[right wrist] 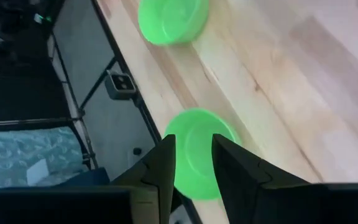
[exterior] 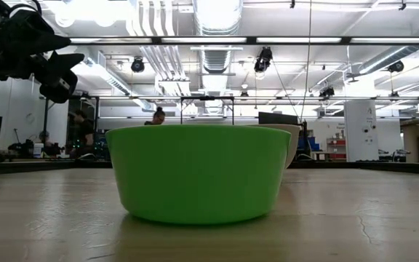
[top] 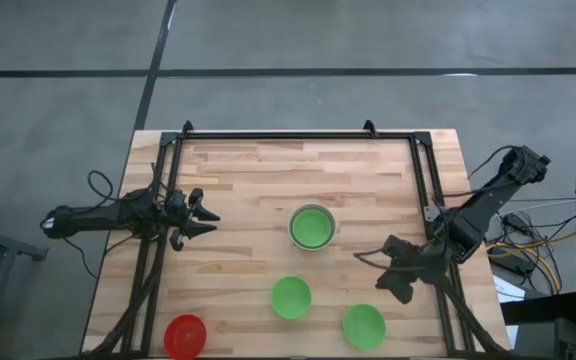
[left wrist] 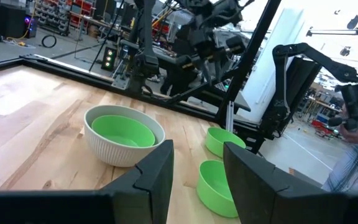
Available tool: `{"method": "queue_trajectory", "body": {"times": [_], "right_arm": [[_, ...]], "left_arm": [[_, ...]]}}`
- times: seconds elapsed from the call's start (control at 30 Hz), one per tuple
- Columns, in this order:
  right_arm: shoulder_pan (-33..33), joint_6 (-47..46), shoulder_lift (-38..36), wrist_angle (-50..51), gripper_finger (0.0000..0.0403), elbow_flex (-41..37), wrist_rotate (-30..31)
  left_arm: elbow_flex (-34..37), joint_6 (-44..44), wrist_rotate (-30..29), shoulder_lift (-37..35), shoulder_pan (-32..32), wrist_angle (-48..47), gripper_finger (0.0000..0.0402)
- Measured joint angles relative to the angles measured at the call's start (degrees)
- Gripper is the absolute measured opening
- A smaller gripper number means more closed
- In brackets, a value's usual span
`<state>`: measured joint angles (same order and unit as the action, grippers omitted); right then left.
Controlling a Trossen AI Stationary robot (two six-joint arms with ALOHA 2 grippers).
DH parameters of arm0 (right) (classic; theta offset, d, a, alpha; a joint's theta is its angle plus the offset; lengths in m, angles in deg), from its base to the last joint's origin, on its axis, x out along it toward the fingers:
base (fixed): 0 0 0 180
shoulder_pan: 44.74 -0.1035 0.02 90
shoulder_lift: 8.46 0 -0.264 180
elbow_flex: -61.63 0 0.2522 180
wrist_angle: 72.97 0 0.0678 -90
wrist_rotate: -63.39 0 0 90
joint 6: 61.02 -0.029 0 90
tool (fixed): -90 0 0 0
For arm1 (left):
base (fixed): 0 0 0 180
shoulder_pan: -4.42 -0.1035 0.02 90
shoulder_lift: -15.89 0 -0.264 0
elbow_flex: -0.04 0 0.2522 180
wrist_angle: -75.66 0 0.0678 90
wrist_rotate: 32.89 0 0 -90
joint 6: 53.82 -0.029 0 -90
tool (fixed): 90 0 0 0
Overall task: Nest bowls inside each other
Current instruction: Stack the right green bowl on top of the other green bowl
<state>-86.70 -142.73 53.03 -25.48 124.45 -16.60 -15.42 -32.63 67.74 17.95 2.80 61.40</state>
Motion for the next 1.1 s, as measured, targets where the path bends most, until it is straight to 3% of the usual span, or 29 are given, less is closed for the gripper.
{"method": "queue_trajectory", "body": {"times": [0.57, 1.1], "right_arm": [[-7.26, -14.18, 4.96, 1.98, 0.013, 0.0, -3.2], [-8.18, -14.83, 10.36, -1.5, 0.0123, 0.0, -4.67]], "left_arm": [[0.0, 0.01, 0.0, 0.02, 0.01, 0.0, 0.0145], [0.0, 0.0, -0.01, 0.0, 0.01, 0.0, 0.0145]]}}
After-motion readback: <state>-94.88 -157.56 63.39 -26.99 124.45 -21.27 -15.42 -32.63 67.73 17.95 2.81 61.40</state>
